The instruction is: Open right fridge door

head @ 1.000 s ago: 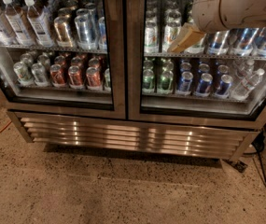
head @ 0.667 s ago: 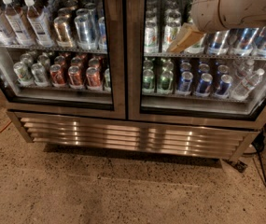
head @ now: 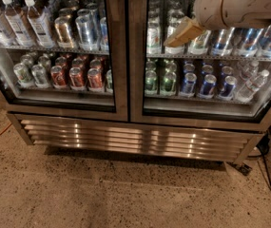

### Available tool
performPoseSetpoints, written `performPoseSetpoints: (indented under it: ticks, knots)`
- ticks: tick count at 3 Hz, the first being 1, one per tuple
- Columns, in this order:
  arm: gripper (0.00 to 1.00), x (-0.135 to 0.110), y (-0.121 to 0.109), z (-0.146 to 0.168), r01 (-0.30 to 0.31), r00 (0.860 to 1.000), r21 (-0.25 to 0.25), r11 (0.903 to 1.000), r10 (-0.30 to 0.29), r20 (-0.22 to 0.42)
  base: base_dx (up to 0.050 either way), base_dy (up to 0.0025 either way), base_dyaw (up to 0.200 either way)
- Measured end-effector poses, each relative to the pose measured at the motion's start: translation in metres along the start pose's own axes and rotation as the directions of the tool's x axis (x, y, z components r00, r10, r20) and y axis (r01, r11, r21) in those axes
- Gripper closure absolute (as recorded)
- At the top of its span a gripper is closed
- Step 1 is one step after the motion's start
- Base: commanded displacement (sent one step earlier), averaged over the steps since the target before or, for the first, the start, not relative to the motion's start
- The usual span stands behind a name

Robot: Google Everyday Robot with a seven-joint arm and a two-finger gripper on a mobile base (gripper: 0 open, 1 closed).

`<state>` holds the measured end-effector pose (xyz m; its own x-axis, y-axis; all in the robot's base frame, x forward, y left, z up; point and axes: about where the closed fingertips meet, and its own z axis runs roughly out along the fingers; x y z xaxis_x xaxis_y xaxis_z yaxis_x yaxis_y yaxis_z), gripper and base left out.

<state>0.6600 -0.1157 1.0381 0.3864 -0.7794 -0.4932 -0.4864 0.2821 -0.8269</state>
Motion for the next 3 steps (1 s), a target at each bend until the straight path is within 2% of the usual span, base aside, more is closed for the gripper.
performPoseSetpoints:
  ticks: [1,2,3]
  knots:
    - [0.0,-0.003,-0.012,0.003,-0.083,0.996,0.023,0.9963,0.082,0.027,0.0,0.0,0.0]
    - [0.0,-0.008,-0.022,0.003,-0.166,0.985,0.042,0.9853,0.163,0.055,0.0,0.0,0.0]
    - [0.0,-0.011,-0.03,0.003,-0.261,0.965,0.071,0.9627,0.257,0.059,0.0,0.0,0.0]
